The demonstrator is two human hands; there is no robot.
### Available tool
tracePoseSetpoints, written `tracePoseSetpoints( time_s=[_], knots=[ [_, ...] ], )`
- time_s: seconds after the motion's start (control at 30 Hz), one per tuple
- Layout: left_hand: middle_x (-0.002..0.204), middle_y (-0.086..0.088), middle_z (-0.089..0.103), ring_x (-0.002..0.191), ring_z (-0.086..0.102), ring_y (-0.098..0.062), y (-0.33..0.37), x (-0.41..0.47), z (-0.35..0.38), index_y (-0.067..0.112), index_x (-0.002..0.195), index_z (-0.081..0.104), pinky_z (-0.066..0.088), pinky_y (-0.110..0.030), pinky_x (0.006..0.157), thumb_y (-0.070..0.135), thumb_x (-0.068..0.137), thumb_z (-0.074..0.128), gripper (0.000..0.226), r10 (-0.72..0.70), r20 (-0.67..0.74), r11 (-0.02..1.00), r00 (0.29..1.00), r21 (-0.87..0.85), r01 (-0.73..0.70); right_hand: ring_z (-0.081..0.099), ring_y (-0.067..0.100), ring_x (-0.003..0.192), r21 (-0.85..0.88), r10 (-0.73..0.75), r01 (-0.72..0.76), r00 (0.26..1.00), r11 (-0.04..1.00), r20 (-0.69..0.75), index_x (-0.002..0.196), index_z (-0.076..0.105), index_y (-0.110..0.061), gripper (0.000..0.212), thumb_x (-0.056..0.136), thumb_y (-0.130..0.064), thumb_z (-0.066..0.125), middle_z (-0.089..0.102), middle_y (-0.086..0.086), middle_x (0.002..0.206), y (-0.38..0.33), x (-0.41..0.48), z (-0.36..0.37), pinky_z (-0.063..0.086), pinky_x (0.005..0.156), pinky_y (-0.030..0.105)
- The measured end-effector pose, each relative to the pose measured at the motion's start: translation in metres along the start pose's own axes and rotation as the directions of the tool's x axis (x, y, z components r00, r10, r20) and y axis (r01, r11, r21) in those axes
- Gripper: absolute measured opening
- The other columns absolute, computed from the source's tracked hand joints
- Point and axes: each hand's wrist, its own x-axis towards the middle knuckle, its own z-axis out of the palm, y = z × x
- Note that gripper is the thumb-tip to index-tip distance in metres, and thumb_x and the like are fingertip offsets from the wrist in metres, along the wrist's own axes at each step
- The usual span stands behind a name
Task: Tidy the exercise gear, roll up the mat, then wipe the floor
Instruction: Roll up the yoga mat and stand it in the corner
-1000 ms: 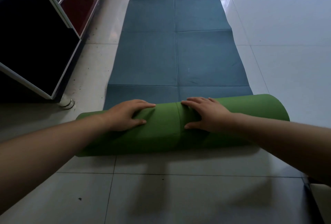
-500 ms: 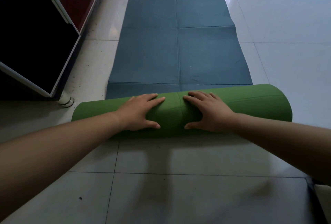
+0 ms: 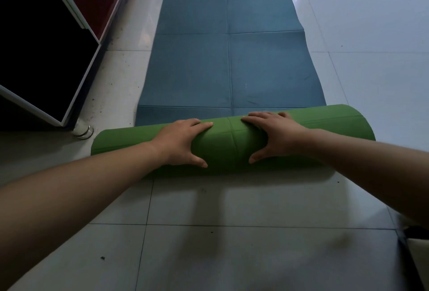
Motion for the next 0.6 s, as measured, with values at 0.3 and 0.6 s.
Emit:
tracePoseSetpoints(
  time_s=[0.3, 0.6],
  knots=[
    [0.135, 0.007, 0.051, 0.119, 0.05, -0.018, 0.0, -0.003, -0.004, 0.038, 0.139, 0.033, 0.041, -0.032, 0.096, 0.06, 0.065, 0.072, 0.087, 0.026, -0.073, 1.0, 0.997, 0.005, -0.026, 0.047, 0.02, 0.121, 0.014, -0.026, 0.027, 0.997, 1.0, -0.068, 0.135, 0.042, -0.032, 0.092, 0.057, -0.073, 0.069, 0.051, -0.006, 0.134, -0.003, -0.003, -0.004, 0.041, 0.1, 0.038],
    [0.121, 0.009, 0.06, 0.108, 0.056, -0.017, 0.006, -0.014, -0.007, 0.04, 0.131, 0.041, 0.045, -0.031, 0.084, 0.055, 0.072, 0.069, 0.068, 0.09, -0.125, 0.994, 0.988, 0.067, -0.082, 0.053, 0.021, 0.113, -0.011, -0.05, 0.049, 0.991, 0.999, -0.126, 0.131, 0.048, -0.03, 0.079, 0.065, -0.066, 0.069, 0.06, -0.004, 0.123, -0.012, -0.022, -0.003, 0.043, 0.09, 0.031]
  ],
)
